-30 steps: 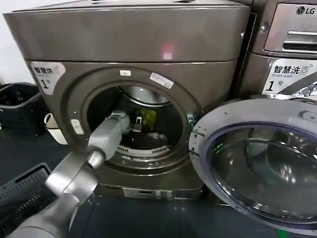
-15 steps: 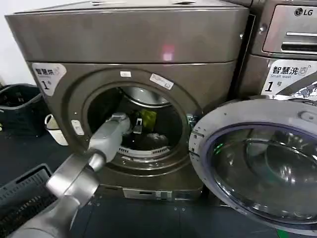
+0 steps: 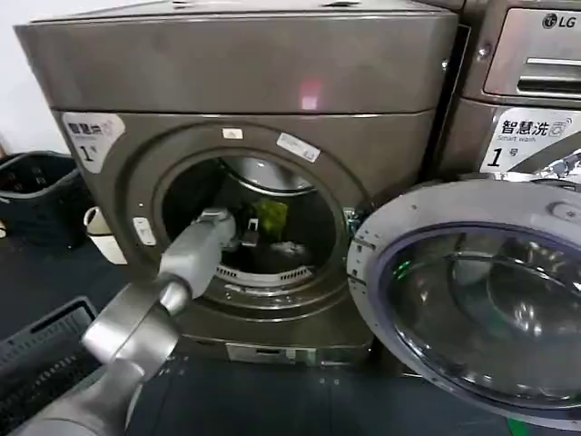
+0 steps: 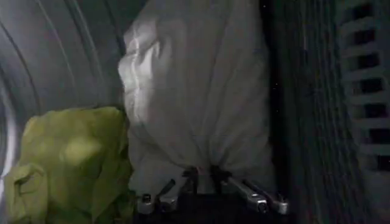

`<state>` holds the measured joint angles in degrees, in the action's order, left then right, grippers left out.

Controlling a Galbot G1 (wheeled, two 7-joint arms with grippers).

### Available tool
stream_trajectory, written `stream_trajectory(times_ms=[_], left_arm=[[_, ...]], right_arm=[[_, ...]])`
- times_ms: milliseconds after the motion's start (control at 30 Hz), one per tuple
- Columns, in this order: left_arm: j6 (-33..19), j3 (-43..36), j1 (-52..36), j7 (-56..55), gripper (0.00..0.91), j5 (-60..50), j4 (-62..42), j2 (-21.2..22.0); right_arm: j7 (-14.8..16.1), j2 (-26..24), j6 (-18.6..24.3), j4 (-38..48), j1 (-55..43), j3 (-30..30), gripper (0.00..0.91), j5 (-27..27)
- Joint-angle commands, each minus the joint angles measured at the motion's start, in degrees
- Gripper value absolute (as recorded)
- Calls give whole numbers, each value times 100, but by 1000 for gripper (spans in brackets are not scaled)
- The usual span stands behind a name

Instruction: Grasp the clothes from the dryer.

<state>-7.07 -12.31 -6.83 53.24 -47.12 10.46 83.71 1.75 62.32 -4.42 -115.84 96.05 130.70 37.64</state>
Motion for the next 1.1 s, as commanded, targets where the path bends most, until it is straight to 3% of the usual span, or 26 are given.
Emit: stream_trajectory(times_ms=[33,400,1100], left_arm=[[-13,204,60,27,0,104,82,-12],[332,1533,635,-1068,0,1060,1196,-209],[784,2706,2189,-3459,0,3854,4080,-360]], right_arm=[[1,-2,3,-2,2,8,907,0],[-6,32,1,-31,-26,-39,907,-26],[-97,30,-20,1,-4,-42,907,-140]])
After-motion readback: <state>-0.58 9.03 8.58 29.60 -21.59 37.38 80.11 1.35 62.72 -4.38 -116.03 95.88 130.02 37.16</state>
